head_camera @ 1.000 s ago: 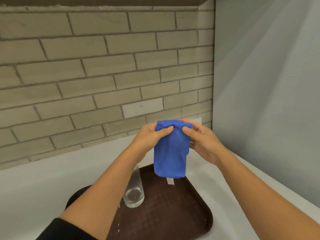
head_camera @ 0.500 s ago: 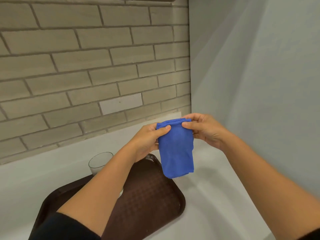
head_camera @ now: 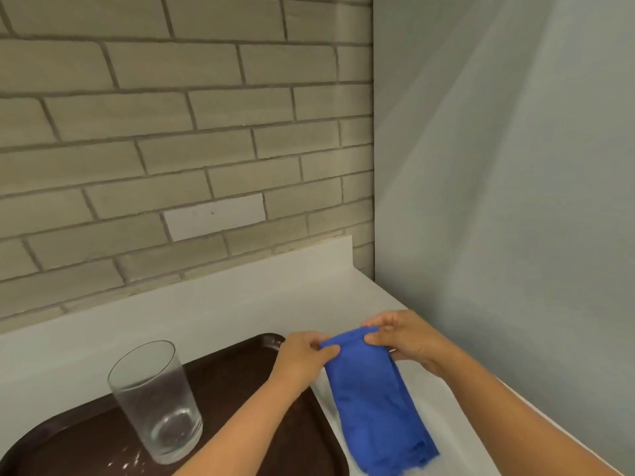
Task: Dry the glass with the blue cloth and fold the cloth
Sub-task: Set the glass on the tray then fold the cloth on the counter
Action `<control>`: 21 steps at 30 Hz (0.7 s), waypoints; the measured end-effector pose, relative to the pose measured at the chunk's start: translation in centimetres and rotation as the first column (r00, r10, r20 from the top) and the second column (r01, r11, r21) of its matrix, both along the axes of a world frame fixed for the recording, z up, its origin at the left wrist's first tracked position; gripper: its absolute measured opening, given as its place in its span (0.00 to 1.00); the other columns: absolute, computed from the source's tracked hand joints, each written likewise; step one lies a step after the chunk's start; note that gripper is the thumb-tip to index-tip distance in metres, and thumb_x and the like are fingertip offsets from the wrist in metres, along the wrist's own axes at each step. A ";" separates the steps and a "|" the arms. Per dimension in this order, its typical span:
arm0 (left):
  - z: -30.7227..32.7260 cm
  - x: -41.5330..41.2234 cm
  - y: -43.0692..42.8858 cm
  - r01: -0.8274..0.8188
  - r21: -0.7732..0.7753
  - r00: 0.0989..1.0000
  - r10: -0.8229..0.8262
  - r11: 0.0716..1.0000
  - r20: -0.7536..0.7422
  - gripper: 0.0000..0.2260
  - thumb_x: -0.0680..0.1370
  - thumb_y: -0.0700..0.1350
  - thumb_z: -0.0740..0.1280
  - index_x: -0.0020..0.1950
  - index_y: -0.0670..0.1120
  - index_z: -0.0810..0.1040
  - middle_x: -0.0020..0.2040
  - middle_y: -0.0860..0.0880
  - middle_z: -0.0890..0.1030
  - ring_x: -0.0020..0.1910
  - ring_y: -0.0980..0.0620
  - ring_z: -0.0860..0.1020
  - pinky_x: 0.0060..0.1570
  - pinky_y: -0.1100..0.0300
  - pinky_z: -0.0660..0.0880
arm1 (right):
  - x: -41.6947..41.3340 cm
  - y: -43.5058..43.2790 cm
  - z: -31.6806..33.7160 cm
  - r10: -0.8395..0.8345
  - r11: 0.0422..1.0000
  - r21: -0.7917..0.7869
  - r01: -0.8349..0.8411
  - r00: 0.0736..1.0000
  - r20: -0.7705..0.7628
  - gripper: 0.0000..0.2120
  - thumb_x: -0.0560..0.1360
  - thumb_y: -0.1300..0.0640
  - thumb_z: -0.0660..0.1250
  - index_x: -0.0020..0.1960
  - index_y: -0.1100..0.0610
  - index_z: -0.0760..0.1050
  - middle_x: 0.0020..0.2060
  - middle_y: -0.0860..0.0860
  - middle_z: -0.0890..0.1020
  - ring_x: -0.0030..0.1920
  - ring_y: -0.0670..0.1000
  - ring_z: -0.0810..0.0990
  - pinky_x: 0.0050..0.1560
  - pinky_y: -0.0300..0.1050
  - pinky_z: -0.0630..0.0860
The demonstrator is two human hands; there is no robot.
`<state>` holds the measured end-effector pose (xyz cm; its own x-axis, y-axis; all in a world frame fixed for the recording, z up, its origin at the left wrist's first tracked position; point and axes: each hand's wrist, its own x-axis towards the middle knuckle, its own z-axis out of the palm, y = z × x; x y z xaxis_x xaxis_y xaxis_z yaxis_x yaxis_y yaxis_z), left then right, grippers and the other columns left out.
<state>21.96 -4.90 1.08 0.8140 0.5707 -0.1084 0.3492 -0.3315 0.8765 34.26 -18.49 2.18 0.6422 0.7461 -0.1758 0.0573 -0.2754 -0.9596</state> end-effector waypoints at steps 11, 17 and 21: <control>-5.1 5.0 7.2 0.001 0.402 0.931 0.146 0.916 -0.335 0.11 0.75 0.55 0.61 0.50 0.55 0.81 0.51 0.55 0.82 0.56 0.52 0.76 0.52 0.57 0.62 | 5.5 8.9 -6.7 0.000 0.995 -0.104 0.007 0.998 0.070 0.11 0.72 0.64 0.66 0.54 0.61 0.78 0.41 0.49 0.79 0.40 0.42 0.77 0.36 0.29 0.74; -6.2 6.5 9.0 -0.049 0.431 0.922 0.207 0.901 -0.327 0.11 0.76 0.52 0.60 0.51 0.56 0.82 0.56 0.55 0.82 0.57 0.52 0.77 0.50 0.58 0.57 | 6.5 10.9 -7.6 -0.035 0.986 -0.158 0.056 0.991 0.129 0.11 0.71 0.65 0.66 0.53 0.62 0.79 0.47 0.55 0.81 0.47 0.50 0.78 0.44 0.35 0.74; -6.8 7.0 9.2 -0.054 0.484 0.921 0.231 0.874 -0.314 0.11 0.75 0.54 0.61 0.51 0.56 0.82 0.55 0.56 0.83 0.56 0.52 0.77 0.52 0.58 0.59 | 6.9 11.3 -8.0 -0.069 0.976 -0.190 0.107 0.978 0.197 0.12 0.71 0.65 0.67 0.54 0.62 0.78 0.53 0.58 0.81 0.50 0.51 0.77 0.52 0.40 0.71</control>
<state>28.97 4.29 -5.67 0.6767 0.7331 -0.0682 0.6779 -0.5842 0.4462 41.15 -7.16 -5.86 0.7394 0.6475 -0.1847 0.1983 -0.4716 -0.8592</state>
